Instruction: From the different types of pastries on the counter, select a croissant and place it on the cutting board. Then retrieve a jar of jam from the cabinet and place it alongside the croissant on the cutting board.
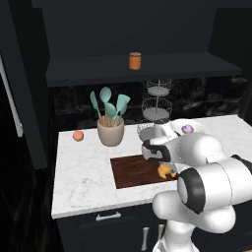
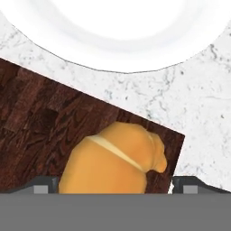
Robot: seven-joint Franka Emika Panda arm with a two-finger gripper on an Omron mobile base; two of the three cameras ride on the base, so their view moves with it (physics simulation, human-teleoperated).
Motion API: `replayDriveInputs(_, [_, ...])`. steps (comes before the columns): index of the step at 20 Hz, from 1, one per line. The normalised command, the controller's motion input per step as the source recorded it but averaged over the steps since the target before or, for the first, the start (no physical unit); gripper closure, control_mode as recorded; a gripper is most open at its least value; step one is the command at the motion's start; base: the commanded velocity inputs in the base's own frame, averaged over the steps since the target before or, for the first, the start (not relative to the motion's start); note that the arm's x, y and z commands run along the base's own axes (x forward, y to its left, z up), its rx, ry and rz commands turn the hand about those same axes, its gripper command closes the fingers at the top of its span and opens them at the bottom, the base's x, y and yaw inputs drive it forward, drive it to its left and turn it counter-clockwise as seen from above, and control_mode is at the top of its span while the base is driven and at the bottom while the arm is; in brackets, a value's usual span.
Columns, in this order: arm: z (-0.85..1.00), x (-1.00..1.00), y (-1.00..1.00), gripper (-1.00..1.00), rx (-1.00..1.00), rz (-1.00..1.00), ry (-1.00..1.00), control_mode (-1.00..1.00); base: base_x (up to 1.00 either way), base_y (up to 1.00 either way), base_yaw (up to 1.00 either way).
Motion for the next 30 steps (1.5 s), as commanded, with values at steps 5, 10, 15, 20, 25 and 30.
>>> replayDriveInputs(5, [0.12,0.00,0.00,-1.00,0.00,0.00,0.00,-1.00,0.00,0.00,0.00])
replayDriveInputs(10, [0.13,0.15,0.00,-1.00,0.00,0.00,0.00,-1.00,0.00,0.00,0.00])
replayDriveInputs(15, [0.30,0.34,0.00,-1.00,0.00,-0.03,0.00,-1.00,0.00,0.00,0.00])
replayDriveInputs(20, [0.50,0.06,0.00,-1.00,0.00,-0.02,0.00,-1.00,0.00,0.00,0.00])
replayDriveInputs(25, [0.35,-0.03,0.00,-1.00,0.00,0.00,0.00,-1.00,0.00,0.00,0.00])
replayDriveInputs(30, [0.38,-0.31,0.00,-1.00,0.00,0.09,-0.06,-1.00,0.00,0.00,0.00])
